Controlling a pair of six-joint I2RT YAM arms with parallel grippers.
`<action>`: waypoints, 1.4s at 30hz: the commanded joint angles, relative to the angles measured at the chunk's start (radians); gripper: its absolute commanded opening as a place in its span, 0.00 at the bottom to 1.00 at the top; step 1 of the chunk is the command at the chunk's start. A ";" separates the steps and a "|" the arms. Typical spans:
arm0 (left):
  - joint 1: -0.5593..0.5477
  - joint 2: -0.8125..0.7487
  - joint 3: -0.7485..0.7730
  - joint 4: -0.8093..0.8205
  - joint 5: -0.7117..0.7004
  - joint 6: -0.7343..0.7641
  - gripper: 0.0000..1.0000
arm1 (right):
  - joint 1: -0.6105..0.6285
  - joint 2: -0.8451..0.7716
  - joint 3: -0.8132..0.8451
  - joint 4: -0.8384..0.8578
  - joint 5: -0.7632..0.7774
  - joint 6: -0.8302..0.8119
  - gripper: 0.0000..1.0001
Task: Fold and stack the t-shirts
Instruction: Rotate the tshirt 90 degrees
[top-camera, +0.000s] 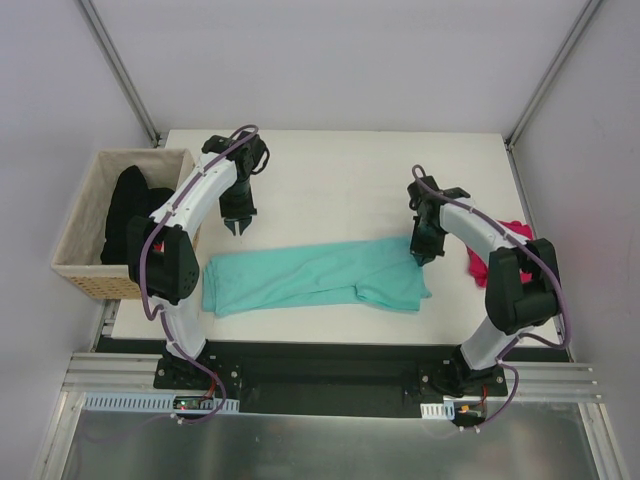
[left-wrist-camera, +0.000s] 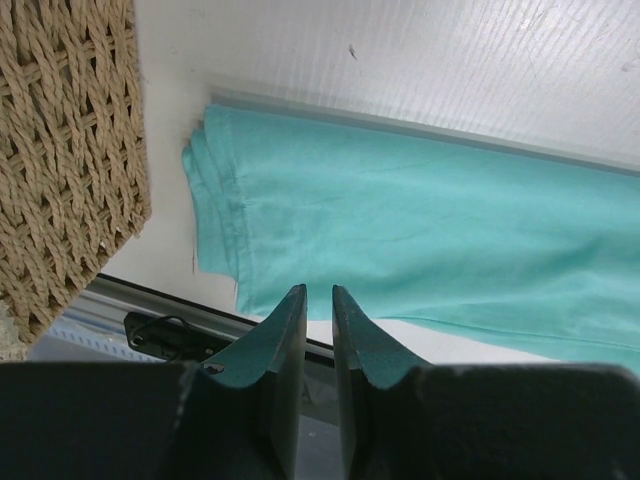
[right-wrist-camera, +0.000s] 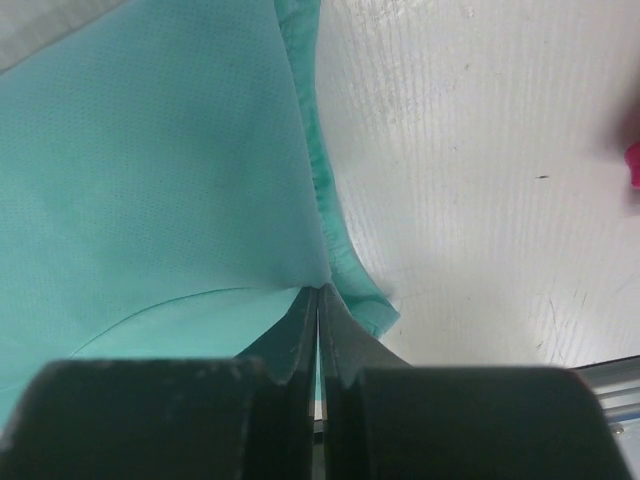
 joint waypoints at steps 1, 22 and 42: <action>-0.008 -0.002 0.030 -0.002 -0.003 -0.003 0.16 | 0.000 -0.065 0.050 -0.071 0.018 0.001 0.01; -0.008 0.003 0.044 0.017 -0.020 0.022 0.17 | 0.003 0.045 0.167 -0.105 0.063 -0.024 0.01; -0.008 0.011 0.072 0.006 -0.018 0.022 0.17 | 0.064 0.025 0.329 -0.174 0.165 -0.048 0.27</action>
